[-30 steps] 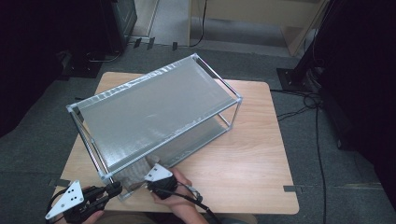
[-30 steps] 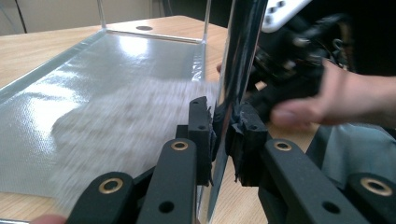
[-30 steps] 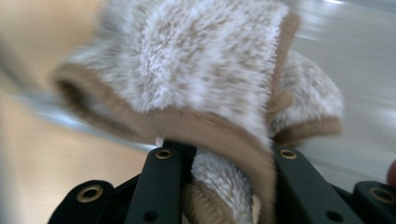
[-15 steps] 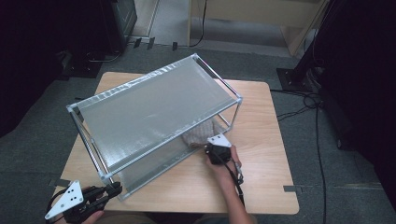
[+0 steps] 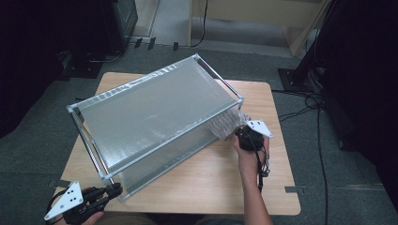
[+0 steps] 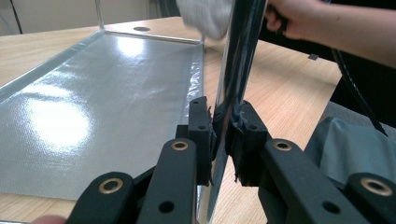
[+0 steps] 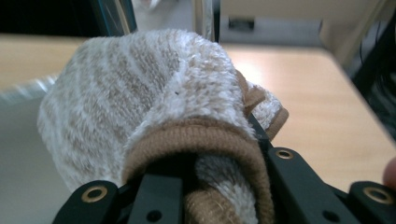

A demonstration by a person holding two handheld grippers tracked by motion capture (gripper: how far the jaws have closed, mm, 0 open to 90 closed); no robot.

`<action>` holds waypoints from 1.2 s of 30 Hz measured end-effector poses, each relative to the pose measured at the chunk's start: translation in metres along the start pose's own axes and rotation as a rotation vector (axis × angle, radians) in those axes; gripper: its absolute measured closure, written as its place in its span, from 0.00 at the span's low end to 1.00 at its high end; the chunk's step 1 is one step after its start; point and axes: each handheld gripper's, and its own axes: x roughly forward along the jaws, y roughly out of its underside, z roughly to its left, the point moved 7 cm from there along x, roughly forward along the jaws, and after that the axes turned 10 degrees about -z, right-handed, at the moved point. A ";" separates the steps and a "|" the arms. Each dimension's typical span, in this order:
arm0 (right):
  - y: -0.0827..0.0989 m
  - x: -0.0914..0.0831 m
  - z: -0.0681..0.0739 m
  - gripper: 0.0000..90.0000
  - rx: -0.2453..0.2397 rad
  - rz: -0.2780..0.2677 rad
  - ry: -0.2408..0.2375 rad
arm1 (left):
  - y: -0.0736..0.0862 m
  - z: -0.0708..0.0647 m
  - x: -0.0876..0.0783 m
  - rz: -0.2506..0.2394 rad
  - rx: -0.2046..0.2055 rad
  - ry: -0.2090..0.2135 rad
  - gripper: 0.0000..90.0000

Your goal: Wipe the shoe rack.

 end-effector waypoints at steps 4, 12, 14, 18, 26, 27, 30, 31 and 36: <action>-0.012 -0.007 0.007 0.84 -0.023 -0.052 -0.009 | 0.000 0.000 0.000 0.000 0.000 0.000 0.89; 0.070 0.020 0.021 0.84 -0.061 0.228 -0.041 | 0.000 0.000 0.000 -0.004 -0.002 0.002 0.89; 0.086 0.021 0.035 0.84 -0.088 0.272 -0.077 | 0.000 0.000 0.000 -0.005 0.001 0.003 0.89; 0.097 0.013 0.068 0.84 -0.141 0.267 -0.134 | 0.000 0.000 0.001 -0.006 0.000 0.002 0.89; 0.110 -0.021 0.151 0.84 -0.247 0.253 -0.344 | 0.000 -0.001 0.003 -0.004 0.000 0.003 0.89; 0.112 -0.027 0.161 0.84 -0.259 0.252 -0.377 | 0.000 -0.002 0.003 -0.002 -0.002 0.003 0.89; 0.118 -0.043 0.191 0.84 -0.276 0.244 -0.461 | 0.000 -0.002 0.003 -0.002 -0.004 0.002 0.89; 0.120 -0.048 0.200 0.84 -0.283 0.243 -0.486 | 0.000 -0.002 0.004 -0.002 -0.005 0.001 0.89; 0.126 -0.073 0.238 0.84 -0.313 0.250 -0.593 | 0.000 -0.002 0.004 -0.002 -0.005 0.000 0.89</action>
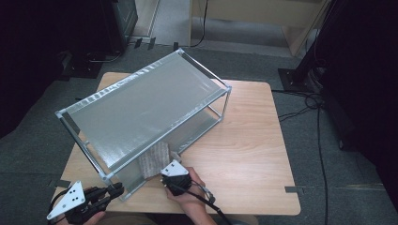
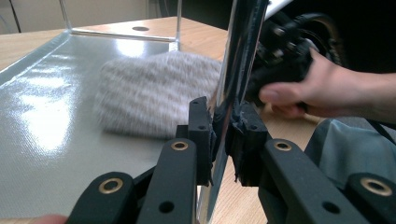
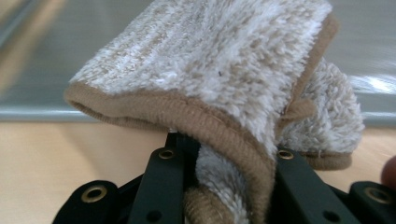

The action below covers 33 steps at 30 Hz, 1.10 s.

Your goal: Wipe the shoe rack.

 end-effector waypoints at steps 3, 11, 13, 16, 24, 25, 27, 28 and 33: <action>-0.001 0.000 0.025 0.84 -0.033 -0.004 -0.058 | 0.000 0.000 0.000 0.003 -0.002 -0.001 0.89; -0.004 -0.002 0.060 0.84 -0.139 0.005 -0.145 | 0.000 0.000 0.001 0.007 0.003 -0.003 0.89; -0.005 -0.001 0.043 0.84 -0.113 0.011 -0.111 | -0.001 0.001 0.002 0.006 0.001 -0.003 0.89; -0.003 0.001 0.001 0.84 -0.061 0.017 -0.015 | -0.001 0.002 0.004 0.009 0.003 0.001 0.89; 0.022 -0.024 -0.104 0.84 0.052 0.036 0.233 | -0.001 0.003 0.008 0.001 -0.008 0.008 0.89; 0.025 -0.028 -0.117 0.84 0.067 0.038 0.264 | -0.001 0.003 0.008 0.001 -0.009 0.007 0.89; 0.031 -0.039 -0.140 0.84 0.107 0.038 0.317 | -0.001 0.003 0.009 -0.001 -0.014 0.006 0.89; 0.035 -0.045 -0.151 0.84 0.120 0.038 0.345 | -0.001 0.003 0.009 -0.002 -0.015 0.005 0.89; 0.051 -0.075 -0.192 0.84 0.218 0.036 0.446 | 0.000 0.002 0.009 -0.005 -0.015 -0.001 0.88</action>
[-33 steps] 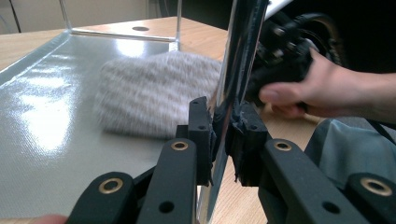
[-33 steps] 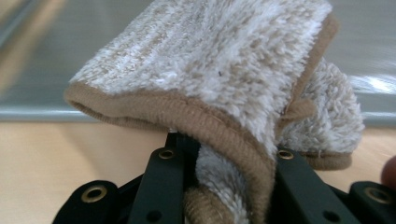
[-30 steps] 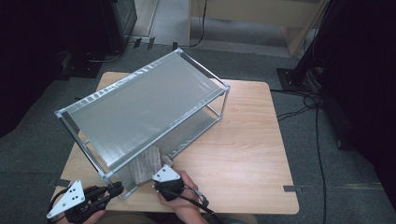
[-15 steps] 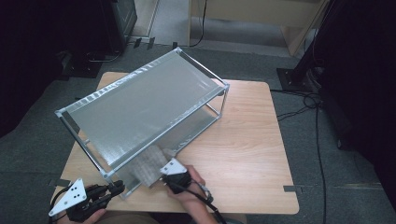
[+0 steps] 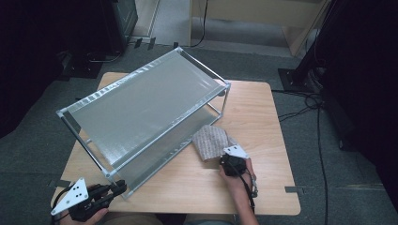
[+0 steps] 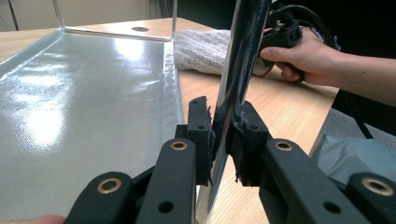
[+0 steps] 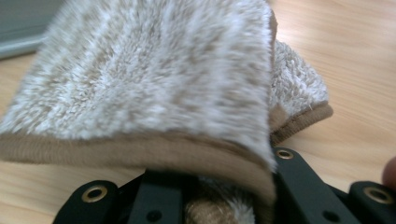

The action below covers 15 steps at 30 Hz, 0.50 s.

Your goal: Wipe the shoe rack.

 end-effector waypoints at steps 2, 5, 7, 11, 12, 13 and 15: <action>0.002 -0.006 -0.013 0.84 0.022 -0.003 0.022 | 0.000 0.000 0.000 0.001 0.003 -0.004 0.88; -0.001 -0.020 -0.027 0.84 0.052 -0.046 0.044 | 0.000 0.000 -0.001 -0.001 0.003 -0.014 0.89; -0.008 -0.033 -0.036 0.84 0.079 -0.088 0.061 | 0.000 0.000 -0.001 -0.003 -0.002 -0.015 0.88; -0.018 -0.057 -0.057 0.84 0.113 -0.161 0.118 | 0.000 0.000 -0.001 -0.006 0.000 -0.021 0.88; -0.016 -0.060 -0.062 0.84 0.118 -0.161 0.133 | 0.001 -0.001 -0.001 -0.007 0.000 -0.023 0.88; -0.012 -0.060 -0.067 0.84 0.118 -0.151 0.146 | 0.000 -0.001 -0.001 -0.007 0.002 -0.027 0.88; 0.000 -0.059 -0.077 0.80 0.129 -0.120 0.174 | 0.000 -0.002 0.000 -0.007 0.009 -0.032 0.89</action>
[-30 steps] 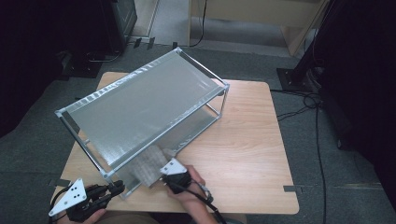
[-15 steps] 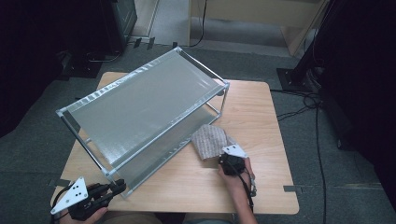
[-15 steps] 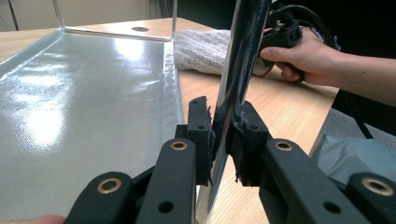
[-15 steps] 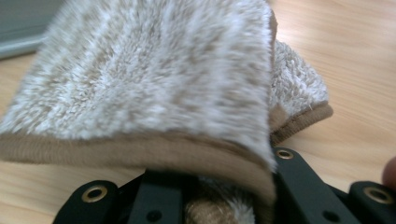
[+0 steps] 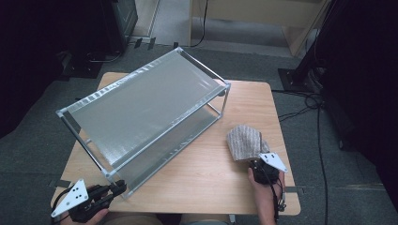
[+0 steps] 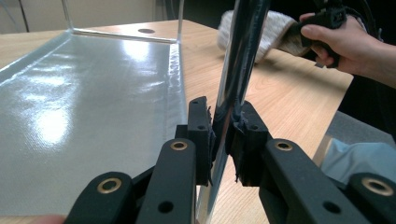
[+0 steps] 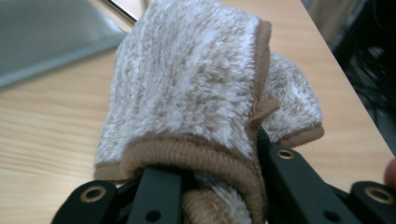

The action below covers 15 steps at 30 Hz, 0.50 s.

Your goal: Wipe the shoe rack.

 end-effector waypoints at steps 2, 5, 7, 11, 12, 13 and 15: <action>0.009 0.003 -0.007 0.70 0.016 0.024 0.006 | 0.000 -0.001 0.002 -0.002 0.004 -0.002 0.89; 0.011 0.006 -0.007 0.45 0.074 0.042 -0.015 | 0.000 -0.002 0.005 -0.001 0.007 -0.005 0.89; 0.008 0.005 -0.006 0.33 0.082 0.034 -0.026 | -0.001 -0.002 0.007 -0.002 0.010 -0.004 0.89; 0.009 0.000 0.004 0.12 0.052 0.060 -0.068 | -0.001 -0.002 0.009 -0.003 0.016 -0.003 0.89; 0.011 -0.002 0.007 0.07 0.039 0.066 -0.079 | -0.001 -0.003 0.009 -0.004 0.019 -0.004 0.89; 0.011 -0.005 0.011 0.03 0.033 0.065 -0.094 | -0.001 -0.003 0.009 -0.005 0.021 -0.005 0.89; 0.008 -0.013 0.018 0.01 0.024 0.043 -0.131 | -0.002 -0.004 0.011 -0.008 0.027 -0.005 0.89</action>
